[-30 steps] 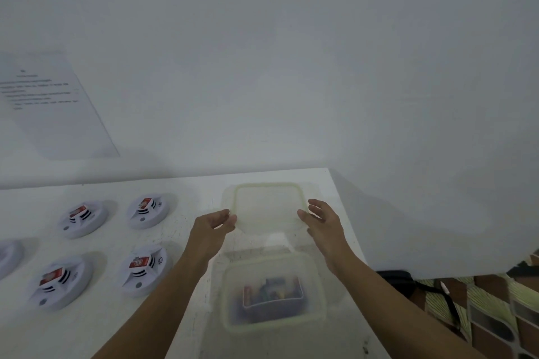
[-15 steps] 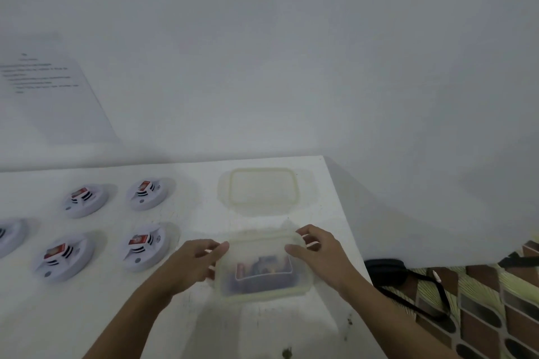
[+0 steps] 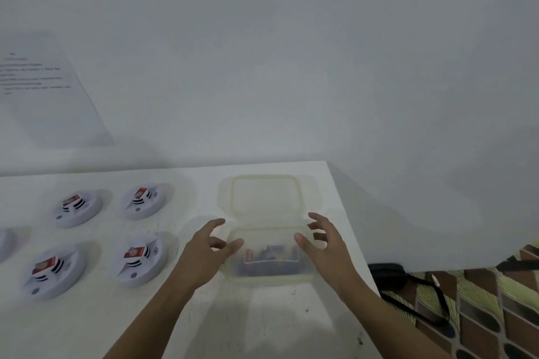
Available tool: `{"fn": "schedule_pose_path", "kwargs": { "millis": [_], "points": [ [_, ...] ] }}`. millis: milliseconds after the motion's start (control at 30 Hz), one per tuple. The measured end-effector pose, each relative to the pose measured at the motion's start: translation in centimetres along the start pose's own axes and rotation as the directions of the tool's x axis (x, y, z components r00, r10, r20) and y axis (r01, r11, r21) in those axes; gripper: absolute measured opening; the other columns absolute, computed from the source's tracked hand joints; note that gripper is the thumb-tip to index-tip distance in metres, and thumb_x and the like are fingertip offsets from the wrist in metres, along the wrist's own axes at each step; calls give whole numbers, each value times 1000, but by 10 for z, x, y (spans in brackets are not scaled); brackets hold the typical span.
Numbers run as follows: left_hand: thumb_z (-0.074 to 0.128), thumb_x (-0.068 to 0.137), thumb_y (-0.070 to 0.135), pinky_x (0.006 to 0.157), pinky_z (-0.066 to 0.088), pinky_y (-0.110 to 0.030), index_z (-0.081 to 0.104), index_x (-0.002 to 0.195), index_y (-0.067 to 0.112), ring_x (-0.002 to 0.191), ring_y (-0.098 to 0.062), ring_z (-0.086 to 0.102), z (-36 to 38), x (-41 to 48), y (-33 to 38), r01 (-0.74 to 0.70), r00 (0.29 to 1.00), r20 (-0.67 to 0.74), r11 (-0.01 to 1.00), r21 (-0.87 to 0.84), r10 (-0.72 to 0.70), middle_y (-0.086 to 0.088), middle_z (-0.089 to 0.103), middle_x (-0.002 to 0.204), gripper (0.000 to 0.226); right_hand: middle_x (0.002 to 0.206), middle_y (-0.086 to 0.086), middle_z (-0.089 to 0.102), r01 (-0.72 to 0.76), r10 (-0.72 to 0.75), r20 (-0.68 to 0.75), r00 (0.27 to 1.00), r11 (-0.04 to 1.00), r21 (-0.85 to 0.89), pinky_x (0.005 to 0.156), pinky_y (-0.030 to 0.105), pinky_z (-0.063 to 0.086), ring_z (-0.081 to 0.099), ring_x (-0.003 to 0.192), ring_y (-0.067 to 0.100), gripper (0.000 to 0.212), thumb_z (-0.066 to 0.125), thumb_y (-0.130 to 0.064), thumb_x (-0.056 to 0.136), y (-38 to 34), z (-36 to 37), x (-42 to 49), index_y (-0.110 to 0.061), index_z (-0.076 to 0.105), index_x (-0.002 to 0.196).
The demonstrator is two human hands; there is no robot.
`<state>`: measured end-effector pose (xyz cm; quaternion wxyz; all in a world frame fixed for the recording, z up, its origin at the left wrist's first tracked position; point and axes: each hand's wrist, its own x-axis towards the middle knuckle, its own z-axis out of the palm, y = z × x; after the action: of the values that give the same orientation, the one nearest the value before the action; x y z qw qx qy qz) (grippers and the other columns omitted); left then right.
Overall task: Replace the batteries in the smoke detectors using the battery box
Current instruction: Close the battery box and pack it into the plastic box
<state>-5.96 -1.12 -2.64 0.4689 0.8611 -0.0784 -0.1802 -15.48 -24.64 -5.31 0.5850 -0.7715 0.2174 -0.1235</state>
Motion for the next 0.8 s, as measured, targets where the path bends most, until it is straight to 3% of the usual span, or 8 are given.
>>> {"fn": "schedule_pose_path", "kwargs": {
  "millis": [100, 233, 400, 633, 800],
  "points": [
    [72, 82, 52, 86, 49, -29, 33, 150, 33, 90, -13, 69, 0, 15, -1, -35, 999, 29, 999, 23, 34, 2, 74, 100, 81, 135, -13, 54, 1, -1, -4, 1000, 1000, 29, 86, 15, 41, 52, 122, 10, 50, 66, -31, 96, 4, 3, 10, -27, 48, 142],
    [67, 84, 54, 77, 47, -18, 19, 156, 37, 92, -9, 67, -1, 26, -4, -93, 994, 63, 994, 52, 90, 5, 72, 98, 88, 140, -18, 53, 15, -15, -1, 1000, 996, 87, 106, 29, 43, 50, 128, 3, 50, 64, -30, 97, 7, 7, 19, -32, 47, 144],
    [59, 89, 58, 68, 45, -10, 14, 155, 43, 89, -4, 66, -6, 30, -4, -132, 985, 125, 986, 105, 119, 12, 64, 109, 81, 138, -21, 54, 21, -23, 15, 1000, 993, 118, 84, 8, 44, 49, 127, -4, 53, 66, -28, 96, 6, 8, 28, -36, 46, 145],
    [57, 88, 60, 73, 44, -13, 17, 155, 43, 94, -6, 65, -2, 33, -7, -124, 987, 117, 988, 94, 113, 8, 65, 117, 80, 137, -20, 55, 31, -32, 14, 999, 995, 93, 95, 19, 43, 51, 126, -2, 51, 69, -31, 94, 8, 7, 33, -40, 50, 140],
    [62, 83, 61, 76, 49, -19, 24, 155, 40, 94, -9, 67, 1, 33, -11, -131, 990, 71, 989, 72, 126, 5, 68, 116, 84, 136, -17, 57, 84, -84, 2, 996, 996, -1, 102, 30, 49, 55, 124, 4, 48, 65, -32, 97, 9, 7, 29, -33, 50, 142]
  ]
}}
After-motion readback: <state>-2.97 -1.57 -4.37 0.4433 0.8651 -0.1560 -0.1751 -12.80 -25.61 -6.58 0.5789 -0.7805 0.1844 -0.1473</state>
